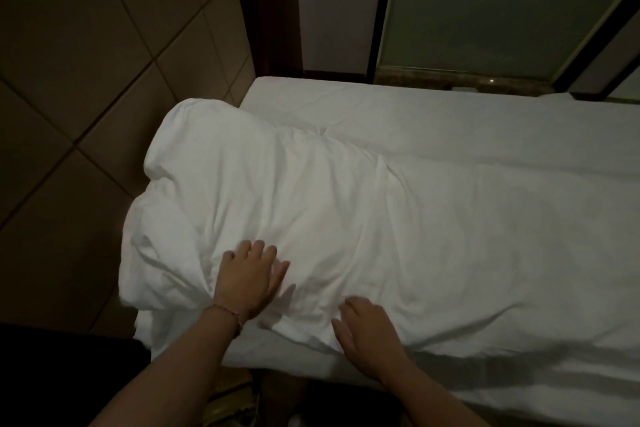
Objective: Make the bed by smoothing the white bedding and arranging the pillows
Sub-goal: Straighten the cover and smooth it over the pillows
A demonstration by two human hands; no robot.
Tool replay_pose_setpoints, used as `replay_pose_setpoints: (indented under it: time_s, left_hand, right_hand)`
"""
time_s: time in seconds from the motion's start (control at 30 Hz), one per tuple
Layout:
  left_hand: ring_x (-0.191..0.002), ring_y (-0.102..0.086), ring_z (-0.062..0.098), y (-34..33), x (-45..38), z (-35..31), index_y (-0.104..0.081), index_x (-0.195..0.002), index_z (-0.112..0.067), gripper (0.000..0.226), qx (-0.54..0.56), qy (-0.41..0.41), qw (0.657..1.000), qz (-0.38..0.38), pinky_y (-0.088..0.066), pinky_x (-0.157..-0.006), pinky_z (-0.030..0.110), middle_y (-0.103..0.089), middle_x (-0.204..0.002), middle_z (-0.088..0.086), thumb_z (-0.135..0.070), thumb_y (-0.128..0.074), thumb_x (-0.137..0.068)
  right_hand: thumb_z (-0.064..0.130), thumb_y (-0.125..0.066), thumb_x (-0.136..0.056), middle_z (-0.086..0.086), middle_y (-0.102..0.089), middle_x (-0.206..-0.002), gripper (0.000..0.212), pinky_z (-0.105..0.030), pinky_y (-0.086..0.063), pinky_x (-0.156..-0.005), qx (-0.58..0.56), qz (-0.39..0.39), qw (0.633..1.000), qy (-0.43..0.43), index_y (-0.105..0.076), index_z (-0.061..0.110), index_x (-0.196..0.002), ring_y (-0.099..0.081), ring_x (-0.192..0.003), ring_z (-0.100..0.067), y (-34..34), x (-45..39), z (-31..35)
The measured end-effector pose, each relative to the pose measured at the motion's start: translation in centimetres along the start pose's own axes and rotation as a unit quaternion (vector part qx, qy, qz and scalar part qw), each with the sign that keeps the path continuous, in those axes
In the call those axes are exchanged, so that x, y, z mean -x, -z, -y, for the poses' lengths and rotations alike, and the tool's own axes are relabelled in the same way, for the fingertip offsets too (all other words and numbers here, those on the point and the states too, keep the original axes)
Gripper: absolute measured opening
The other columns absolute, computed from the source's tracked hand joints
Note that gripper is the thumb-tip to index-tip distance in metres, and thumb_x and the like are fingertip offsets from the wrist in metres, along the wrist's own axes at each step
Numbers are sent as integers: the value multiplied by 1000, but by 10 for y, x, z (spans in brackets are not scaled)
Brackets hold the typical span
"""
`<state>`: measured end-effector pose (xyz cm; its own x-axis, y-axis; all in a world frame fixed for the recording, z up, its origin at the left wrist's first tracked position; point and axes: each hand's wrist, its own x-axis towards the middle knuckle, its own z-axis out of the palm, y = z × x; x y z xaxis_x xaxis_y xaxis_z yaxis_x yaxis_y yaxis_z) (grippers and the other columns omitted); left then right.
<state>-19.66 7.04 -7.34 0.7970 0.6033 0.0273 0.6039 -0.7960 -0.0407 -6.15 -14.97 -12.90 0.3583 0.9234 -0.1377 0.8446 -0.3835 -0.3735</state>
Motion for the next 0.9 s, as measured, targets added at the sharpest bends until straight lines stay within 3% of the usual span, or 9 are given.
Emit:
replay_pose_setpoints:
  time_s: [0.1, 0.17, 0.23, 0.3, 0.37, 0.5, 0.6, 0.67, 0.9]
  left_hand:
    - [-114, -53, 37, -12, 6, 24, -63, -120, -23, 57, -32, 41, 997, 49, -42, -79, 60, -60, -127, 7, -61, -35, -90]
    - [-118, -48, 44, -27, 21, 49, -63, -126, -21, 68, -63, 42, 993, 93, -42, -81, 66, -58, -133, 10, -66, -25, -92]
    - [-129, -39, 52, -37, 36, 69, -56, -137, -18, 80, -61, 61, 981, 176, -39, -90, 72, -48, -145, 15, -68, -11, -94]
    - [-144, -16, 51, -51, 47, 81, -37, -153, -24, 92, -72, 87, 969, 220, -11, -105, 79, -24, -161, 15, -74, 7, -88]
    - [-149, 6, 45, -56, 51, 83, -18, -157, -34, 99, -83, 116, 961, 238, 13, -103, 79, -6, -166, 7, -77, 22, -77]
    - [-144, -18, 44, -20, 27, 72, -40, -150, -31, 88, -43, 166, 964, 202, -9, -99, 77, -38, -156, 5, -77, -1, -86]
    - [-149, -1, 41, 13, 1, 71, -20, -156, -36, 78, -12, 178, 972, 155, -15, -104, 75, -18, -164, 0, -73, -6, -90]
    - [-150, 6, 38, 21, -12, 80, -8, -157, -38, 70, 16, 202, 972, 122, -17, -108, 71, -4, -166, -4, -70, -12, -95]
    - [-149, -4, 44, 14, -39, 134, -14, -156, -37, 87, 58, 248, 960, 116, -23, -114, 62, -14, -165, 0, -75, 9, -81]
  right_hand:
    - [55, -36, -97, -4, -44, -152, 56, -43, -45, -99, 28, 17, 999, -36, -50, 26, -143, -45, -135, -26, -5, 0, -12]
    - [63, -23, -99, -1, -30, -160, 57, -46, -51, -93, 61, 70, 994, -62, -44, 36, -145, -42, -137, -26, -27, 10, -25]
    - [68, -16, -97, 2, -31, -159, 59, -47, -53, -86, 96, 115, 986, -76, -49, 43, -138, -45, -133, -24, -54, 24, -39]
    - [67, -13, -97, 4, -48, -149, 63, -48, -55, -83, 101, 138, 981, -88, -63, 41, -124, -57, -124, -25, -53, 28, -39]
    - [59, -12, -101, -4, -64, -131, 71, -48, -55, -84, 77, 115, 988, -70, -74, 26, -111, -66, -113, -28, -31, 17, -28]
    - [50, -16, -104, -10, -57, -140, 64, -48, -50, -96, 39, 33, 997, -64, -64, 16, -128, -56, -128, -26, 17, -36, 13]
    - [60, 3, -98, -3, -10, -165, 75, -50, -21, -115, 38, 33, 998, -27, -25, 22, -156, -15, -150, -22, 40, -77, 52]
    - [66, 17, -85, 4, 20, -161, 84, -47, -2, -120, 21, 37, 999, -11, 4, 27, -158, 13, -151, -20, 46, -98, 71]
    - [70, 13, -85, 4, 36, -157, 70, -55, 5, -118, 36, 68, 997, -5, 29, 39, -146, 30, -145, -24, 40, -141, 103]
